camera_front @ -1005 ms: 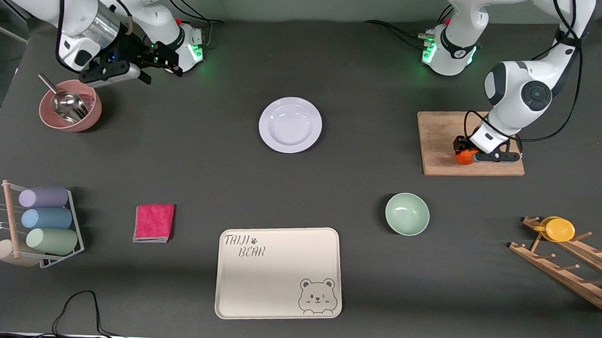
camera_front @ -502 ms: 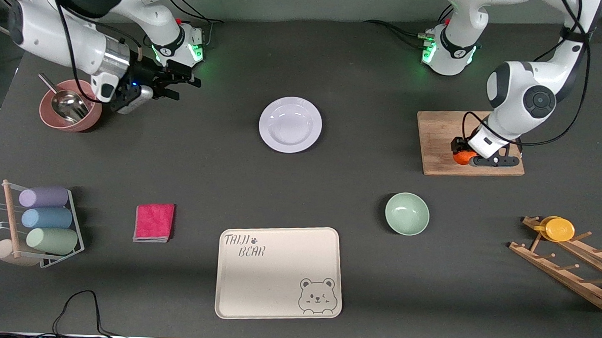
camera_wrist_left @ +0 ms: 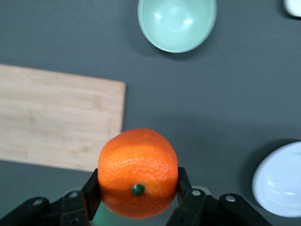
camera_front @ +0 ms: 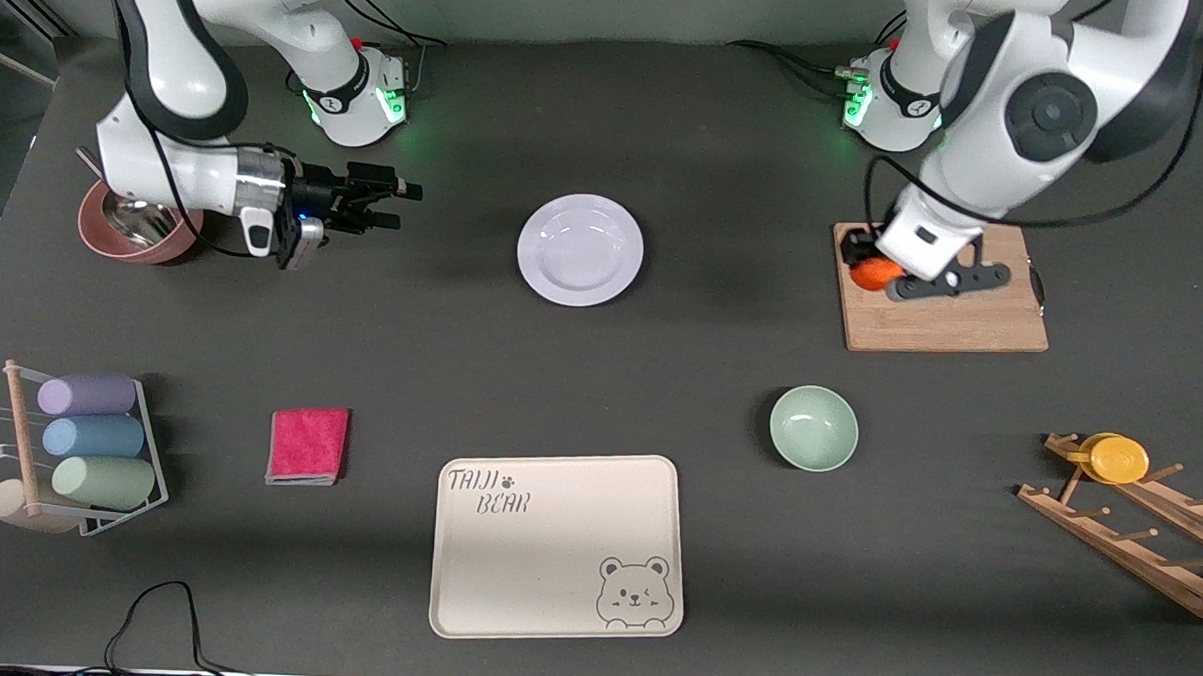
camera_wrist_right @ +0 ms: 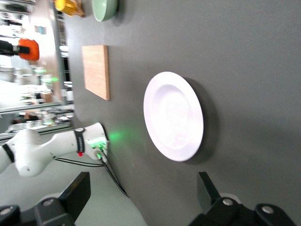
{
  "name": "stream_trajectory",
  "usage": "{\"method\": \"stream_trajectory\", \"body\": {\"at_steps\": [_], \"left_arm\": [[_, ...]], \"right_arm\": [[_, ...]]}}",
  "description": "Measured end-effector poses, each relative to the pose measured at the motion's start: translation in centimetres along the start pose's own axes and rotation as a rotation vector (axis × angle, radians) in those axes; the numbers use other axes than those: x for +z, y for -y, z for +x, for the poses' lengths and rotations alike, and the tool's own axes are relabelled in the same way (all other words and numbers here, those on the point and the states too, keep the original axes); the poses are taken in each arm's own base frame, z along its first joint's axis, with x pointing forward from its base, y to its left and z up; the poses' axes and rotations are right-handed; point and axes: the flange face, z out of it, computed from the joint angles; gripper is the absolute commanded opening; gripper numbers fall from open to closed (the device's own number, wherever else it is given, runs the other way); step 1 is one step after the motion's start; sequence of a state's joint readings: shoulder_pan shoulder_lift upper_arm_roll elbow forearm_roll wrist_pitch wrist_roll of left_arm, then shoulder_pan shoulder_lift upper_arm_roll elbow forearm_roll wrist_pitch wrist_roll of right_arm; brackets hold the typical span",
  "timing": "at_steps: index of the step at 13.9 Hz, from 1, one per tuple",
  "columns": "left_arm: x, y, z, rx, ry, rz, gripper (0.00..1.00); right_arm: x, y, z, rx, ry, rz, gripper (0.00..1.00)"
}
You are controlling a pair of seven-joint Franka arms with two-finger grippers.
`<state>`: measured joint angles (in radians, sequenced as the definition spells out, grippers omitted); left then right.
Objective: Place orange and plate with both arms
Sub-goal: 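Carry the orange with the left gripper and drop it onto the plate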
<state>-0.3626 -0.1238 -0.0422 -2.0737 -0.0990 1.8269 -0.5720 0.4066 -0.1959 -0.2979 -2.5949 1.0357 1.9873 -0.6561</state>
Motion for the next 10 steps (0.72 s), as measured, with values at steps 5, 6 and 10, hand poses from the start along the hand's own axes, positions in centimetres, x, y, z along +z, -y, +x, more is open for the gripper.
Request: {"method": "stream_trajectory", "body": {"at_steps": [5, 6, 10], "left_arm": [[-2.8, -13.0, -7.4, -0.075, -0.024, -0.093, 0.01], [-1.6, -15.8, -8.4, -0.080, -0.032, -0.104, 0.01], [8.8, -24.6, -11.4, -0.065, -0.030, -0.099, 0.01]], "right_arm": [[5.5, -7.5, -0.2, -0.032, -0.052, 0.108, 1.00], [6.5, -8.8, -0.3, -0.033, -0.064, 0.123, 1.00], [8.9, -12.3, -1.2, 0.004, -0.067, 0.154, 1.00]]}}
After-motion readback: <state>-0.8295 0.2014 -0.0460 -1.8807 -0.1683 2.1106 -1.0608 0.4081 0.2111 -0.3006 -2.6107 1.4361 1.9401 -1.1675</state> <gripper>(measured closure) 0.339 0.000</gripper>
